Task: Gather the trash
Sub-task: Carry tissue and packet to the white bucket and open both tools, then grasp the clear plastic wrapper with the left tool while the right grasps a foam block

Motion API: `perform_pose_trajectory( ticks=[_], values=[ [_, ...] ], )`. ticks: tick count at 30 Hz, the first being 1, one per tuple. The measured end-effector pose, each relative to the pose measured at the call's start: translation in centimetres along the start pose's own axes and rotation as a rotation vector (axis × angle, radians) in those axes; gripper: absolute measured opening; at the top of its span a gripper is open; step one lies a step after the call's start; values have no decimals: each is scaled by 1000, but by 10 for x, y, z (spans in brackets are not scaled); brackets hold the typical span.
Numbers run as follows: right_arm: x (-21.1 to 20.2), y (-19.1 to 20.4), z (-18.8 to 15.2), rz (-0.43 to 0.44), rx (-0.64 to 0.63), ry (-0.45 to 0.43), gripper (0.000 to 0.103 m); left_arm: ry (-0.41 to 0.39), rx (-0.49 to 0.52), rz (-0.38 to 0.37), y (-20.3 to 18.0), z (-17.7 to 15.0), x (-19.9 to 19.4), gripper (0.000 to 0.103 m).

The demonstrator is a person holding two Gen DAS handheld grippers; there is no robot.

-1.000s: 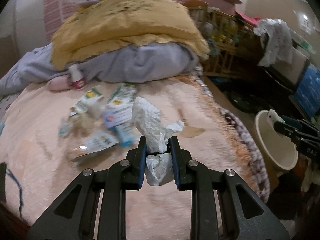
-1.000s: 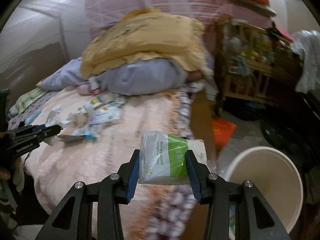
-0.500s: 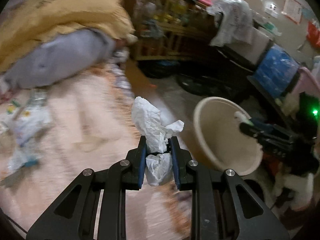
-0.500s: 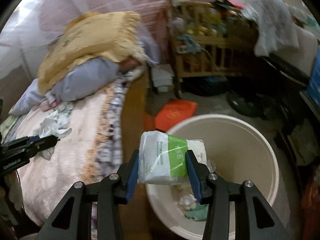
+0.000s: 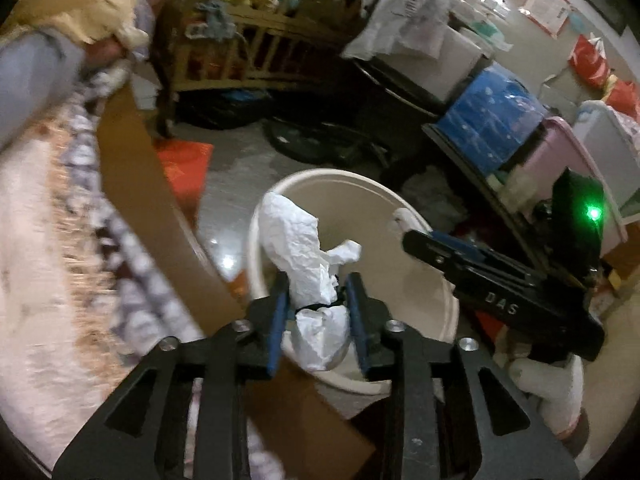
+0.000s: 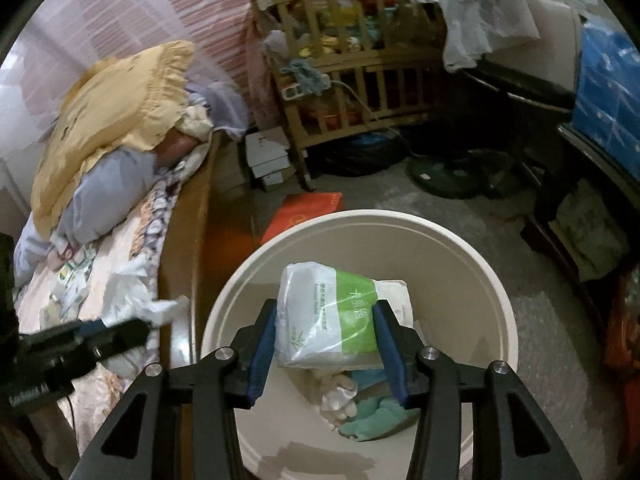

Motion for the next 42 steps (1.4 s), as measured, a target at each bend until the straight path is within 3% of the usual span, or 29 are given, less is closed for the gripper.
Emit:
perform_pose_trajectory(
  ticks=[1,3,5,7,14,18,29,42],
  values=[
    [1,-3,0,-10,7,-3,48,12,-4,-17,-2,-1,5,45],
    [0,-5,1,-22,7,-16,53,15,-5,-31,-5,-3,9,53],
    [-1,-6,2,-24,13,-24,69,15,2,-22,-4,-5,8,54],
    [-2,-5,2,-12,14,-27,69,15,9,0,0,-7,2,54],
    [0,26,2,66,-11,-24,69,-78,49,220,39,-9,-47,54],
    [2,65,3,113,-70,-16,69,-131,54,327,67,-15,-81,54],
    [14,190,-5,268,-229,23,69,-202,-34,495,143,-43,-166,54],
    [43,351,-11,464,-428,81,69,-280,-313,675,289,-85,-292,55]
  ],
)
Point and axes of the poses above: each gripper's, at about its wrist camera, not at the fingertips, and x roughly the way its jaws point, y to its left, z to its top, the point moved 7 cm from there along x, roughly the way its jaws point, and after that the axes turned 6 degrees about -x, right-handed, at the moved point
